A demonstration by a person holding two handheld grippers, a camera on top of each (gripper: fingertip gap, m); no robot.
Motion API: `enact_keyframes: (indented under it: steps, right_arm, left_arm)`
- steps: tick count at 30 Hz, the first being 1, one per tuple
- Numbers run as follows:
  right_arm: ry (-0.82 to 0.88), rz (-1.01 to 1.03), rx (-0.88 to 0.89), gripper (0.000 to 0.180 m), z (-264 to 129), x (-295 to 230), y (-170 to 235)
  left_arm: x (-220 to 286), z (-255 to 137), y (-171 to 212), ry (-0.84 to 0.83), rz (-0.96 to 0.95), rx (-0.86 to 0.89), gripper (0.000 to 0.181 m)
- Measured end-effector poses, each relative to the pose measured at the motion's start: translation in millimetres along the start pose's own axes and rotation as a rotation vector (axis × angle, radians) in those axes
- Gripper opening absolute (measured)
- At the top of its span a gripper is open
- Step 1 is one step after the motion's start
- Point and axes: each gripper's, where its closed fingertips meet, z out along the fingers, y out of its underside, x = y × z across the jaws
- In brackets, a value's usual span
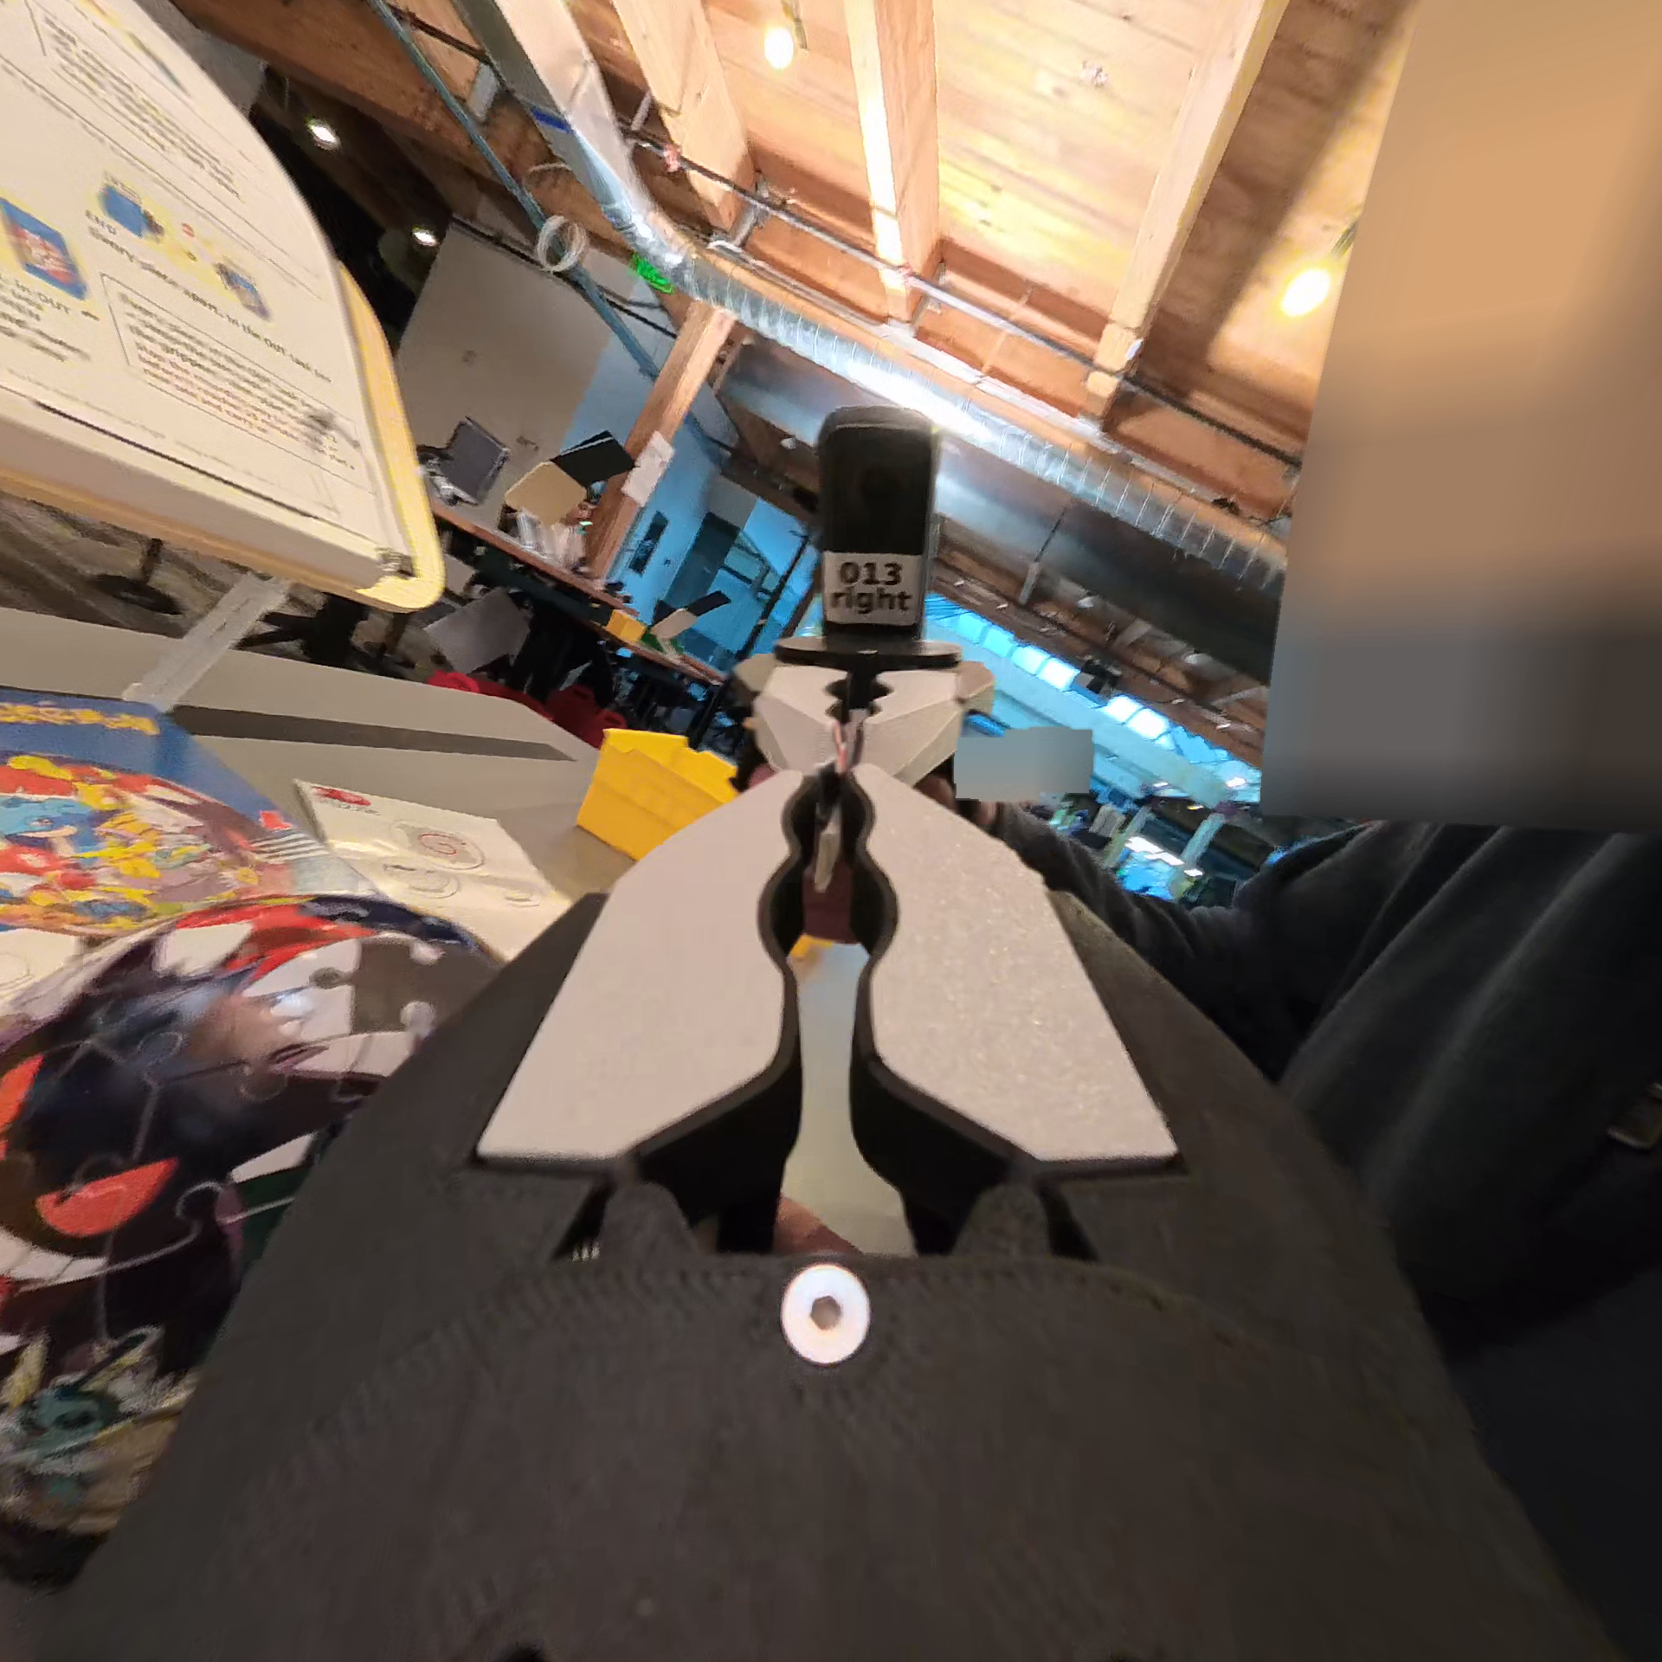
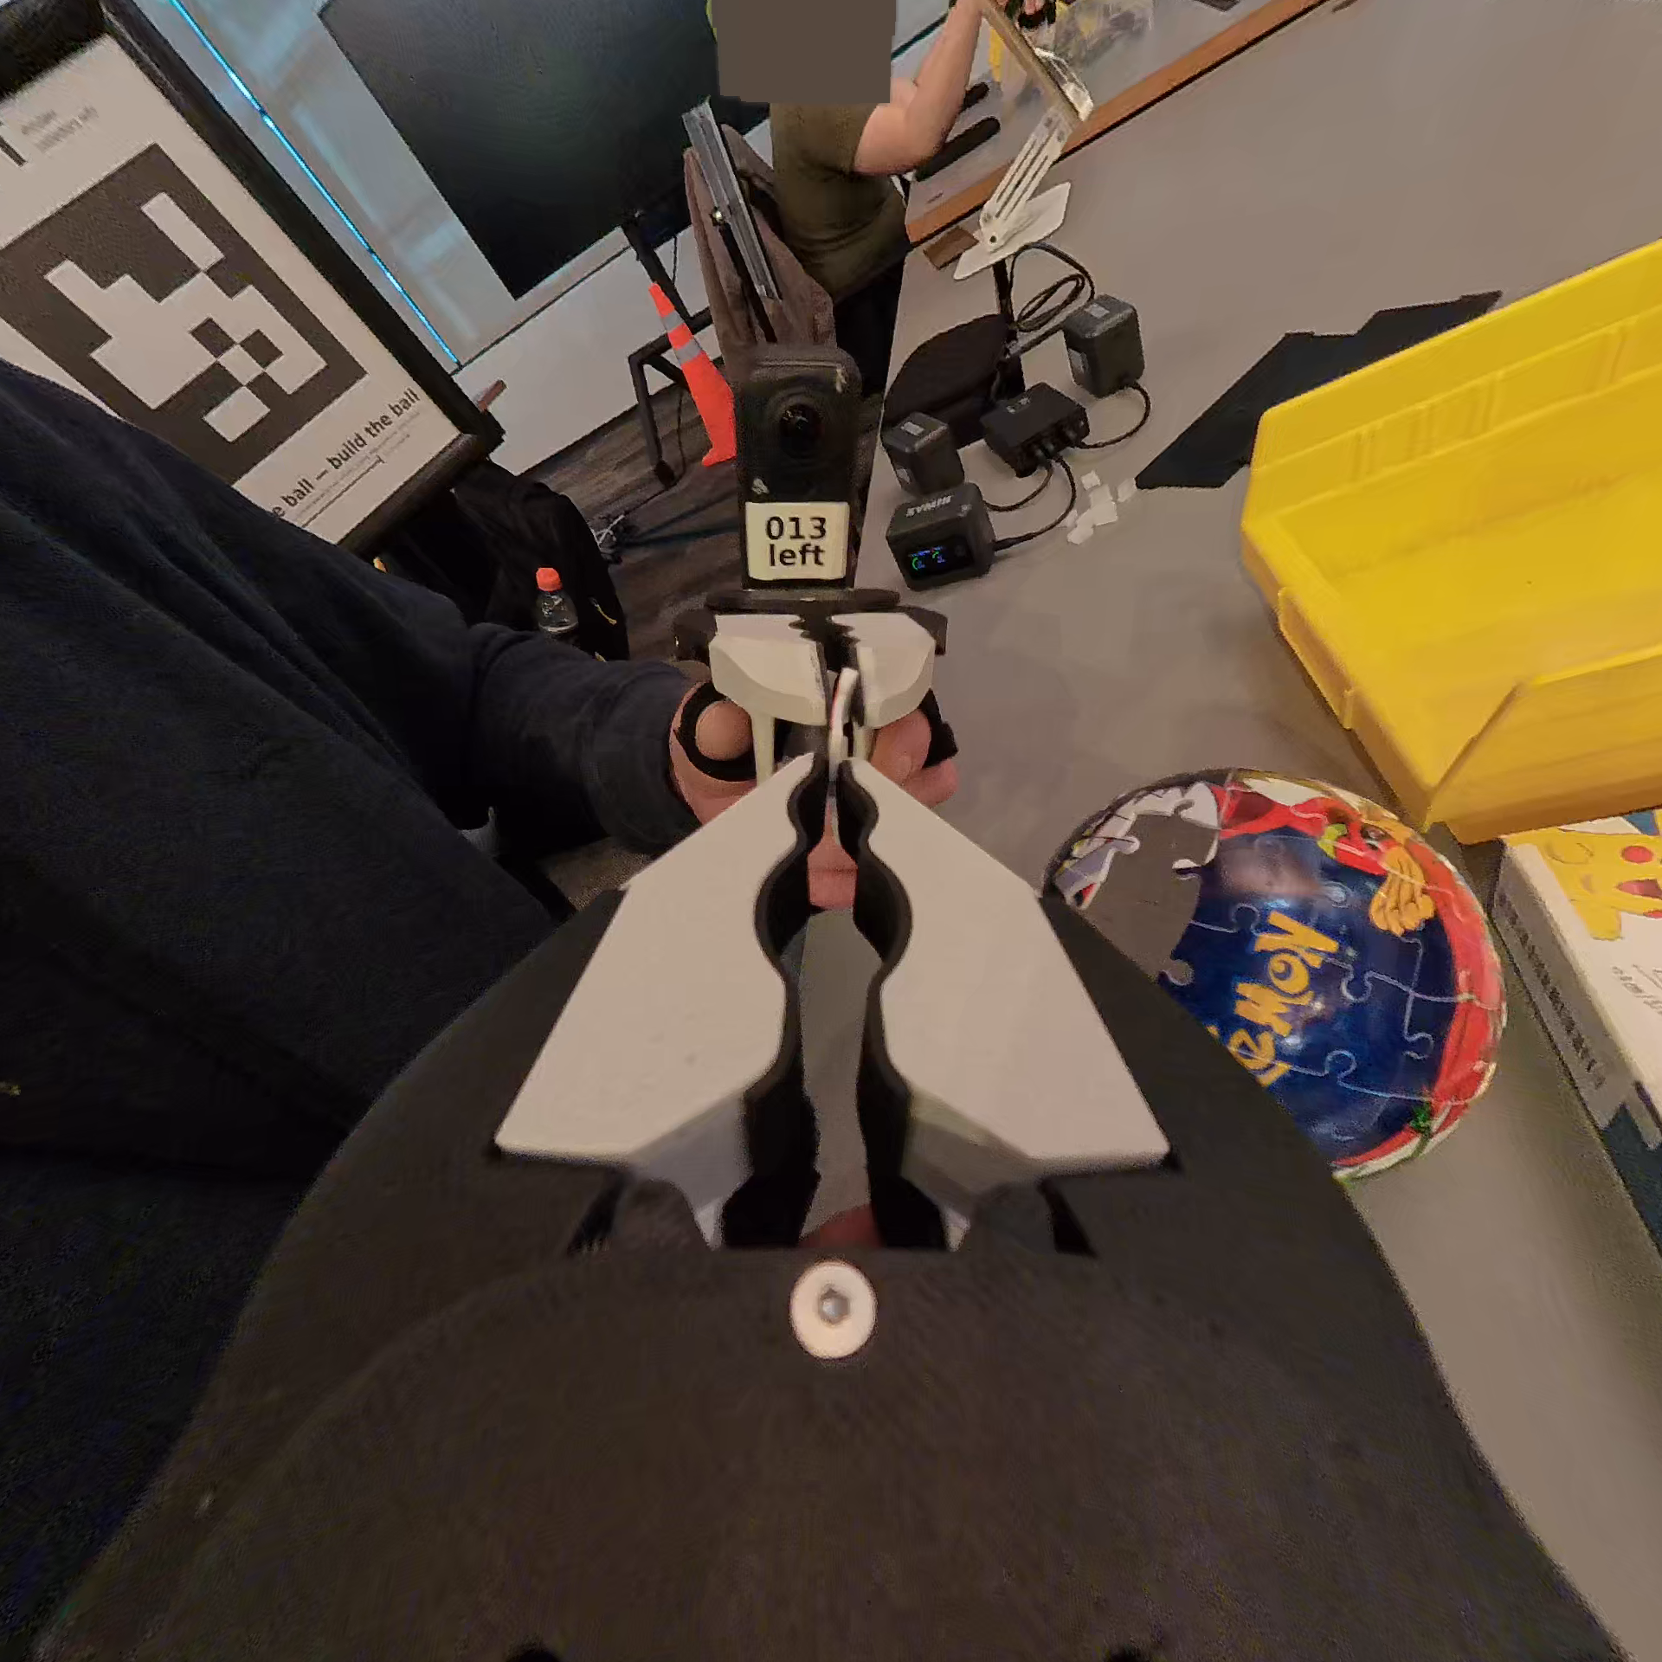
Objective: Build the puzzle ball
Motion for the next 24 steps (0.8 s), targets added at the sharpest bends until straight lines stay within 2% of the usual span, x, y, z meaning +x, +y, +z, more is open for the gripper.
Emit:
enact_keyframes:
  steps: [2,5,7,9,17,24]
  right_arm:
    - [0.027,0.012,-0.039,0.0,-1,9,1]
    - [0.078,0.081,-0.127,0.0,-2,32,7]
    - [0.118,0.104,-0.212,0.0,0,46,14]
    - [0.165,0.101,-0.322,0.0,3,60,22]
    - [0.201,0.171,-0.572,0.0,13,73,37]
    - [0.22,0.229,-0.608,0.0,17,78,38]
  left_arm:
    - [-9,-5,-3,-0.054,0.066,-0.015,0.012]
    - [-35,-21,-8,-0.206,0.226,-0.072,0.035]
    - [-53,-30,3,-0.293,0.397,-0.203,0.042]
    - [-67,-34,16,-0.338,0.482,-0.314,0.047]
    - [-77,-31,35,-0.38,0.723,-0.469,0.048]
    - [-78,-29,50,-0.379,0.845,-0.533,0.047]
